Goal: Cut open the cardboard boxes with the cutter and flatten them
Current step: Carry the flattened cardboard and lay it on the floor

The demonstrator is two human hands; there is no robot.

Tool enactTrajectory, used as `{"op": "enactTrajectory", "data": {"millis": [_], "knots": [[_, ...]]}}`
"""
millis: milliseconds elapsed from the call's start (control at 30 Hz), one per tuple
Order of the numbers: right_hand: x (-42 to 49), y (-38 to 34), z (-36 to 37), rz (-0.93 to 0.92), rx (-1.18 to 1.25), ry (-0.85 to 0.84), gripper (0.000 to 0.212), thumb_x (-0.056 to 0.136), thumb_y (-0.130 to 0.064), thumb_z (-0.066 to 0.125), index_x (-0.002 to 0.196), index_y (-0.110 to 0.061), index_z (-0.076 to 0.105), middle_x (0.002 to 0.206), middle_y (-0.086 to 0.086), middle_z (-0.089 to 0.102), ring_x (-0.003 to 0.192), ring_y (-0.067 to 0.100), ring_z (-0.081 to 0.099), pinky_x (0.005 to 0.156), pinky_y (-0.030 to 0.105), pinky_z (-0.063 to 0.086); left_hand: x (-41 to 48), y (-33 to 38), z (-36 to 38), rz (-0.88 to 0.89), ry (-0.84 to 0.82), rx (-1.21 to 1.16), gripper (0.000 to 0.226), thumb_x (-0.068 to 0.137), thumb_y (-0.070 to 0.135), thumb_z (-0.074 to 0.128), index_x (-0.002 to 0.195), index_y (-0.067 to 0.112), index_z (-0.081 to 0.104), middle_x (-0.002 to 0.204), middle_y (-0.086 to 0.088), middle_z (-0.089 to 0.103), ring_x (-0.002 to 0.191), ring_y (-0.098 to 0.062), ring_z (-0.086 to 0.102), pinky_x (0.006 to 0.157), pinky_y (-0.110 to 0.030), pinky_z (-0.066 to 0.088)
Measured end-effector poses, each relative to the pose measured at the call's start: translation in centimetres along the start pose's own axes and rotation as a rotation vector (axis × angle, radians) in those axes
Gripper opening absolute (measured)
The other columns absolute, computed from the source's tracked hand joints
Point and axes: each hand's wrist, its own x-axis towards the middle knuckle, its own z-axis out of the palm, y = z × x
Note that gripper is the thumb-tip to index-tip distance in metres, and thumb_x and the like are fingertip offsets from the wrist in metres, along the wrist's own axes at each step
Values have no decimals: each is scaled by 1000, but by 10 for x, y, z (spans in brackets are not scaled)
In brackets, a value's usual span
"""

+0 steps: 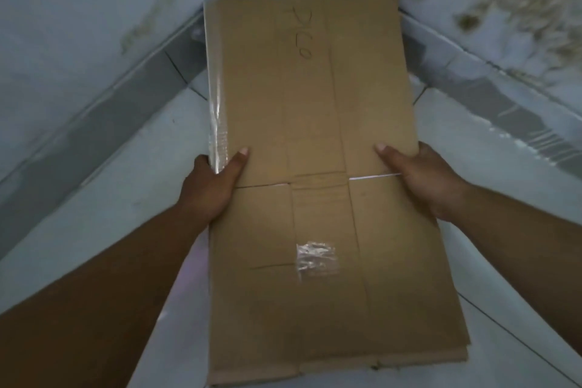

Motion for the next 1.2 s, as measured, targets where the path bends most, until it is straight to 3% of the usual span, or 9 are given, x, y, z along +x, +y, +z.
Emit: {"op": "enactTrajectory", "data": {"millis": [133,267,400,533,600,767,933,1067,1200], "knots": [[4,14,18,40,-254,133,108,65,-91,50,142,-16,40,135,10,53,117,33,56,101,52,47,6,-8,4,-29,-3,-39,127,60,101,52,149,10,39,143,-12,52,124,-31,56,109,-47,46],[-6,11,12,84,-158,116,103,72,-83,60,150,-25,25,142,7,51,121,31,56,104,49,45,1,-6,4,-36,-2,-99,116,68,94,59,148,13,36,142,-10,54,122,-29,58,106,-42,48],[-40,21,-7,137,-40,59,116,58,-91,64,152,-37,24,148,0,47,121,21,54,104,42,43,-20,-9,0,-73,107,-251,103,80,87,53,153,17,34,148,-9,50,129,-28,53,102,-37,43],[-96,50,-12,154,32,48,89,73,-79,61,147,-35,37,130,-6,53,103,12,57,84,33,44,-57,-33,-1,17,42,-240,92,87,78,54,156,20,36,147,-3,53,126,-18,53,102,-32,40],[-118,64,-7,153,58,39,77,74,-76,61,140,-39,45,121,-13,60,99,7,61,80,33,48,-84,-51,2,99,-26,-143,106,75,85,63,157,23,34,152,-2,49,135,-20,52,113,-39,41],[-140,89,18,131,32,92,61,87,-69,56,141,-44,42,135,-10,58,118,20,58,105,47,45,-123,-71,5,77,-142,-14,117,87,56,72,165,19,-6,170,-8,17,154,-27,24,122,-35,22],[-160,92,69,115,31,235,60,96,-53,54,149,-31,38,143,4,53,125,28,53,103,41,42,-95,-82,-25,93,-200,99,122,91,58,67,160,17,-24,170,-13,16,153,-32,27,123,-39,24],[-195,103,141,151,21,332,65,99,-45,50,156,-23,28,147,19,45,133,36,47,110,43,38,-75,-96,-56,75,-69,331,112,92,65,61,164,18,-11,167,-21,15,149,-44,30,119,-54,30],[-215,106,191,153,66,162,71,103,-42,44,160,-25,7,153,13,29,140,31,36,116,41,31,-57,-104,-77,228,182,583,78,103,54,48,163,19,14,164,-20,22,146,-44,30,115,-61,33]]}}
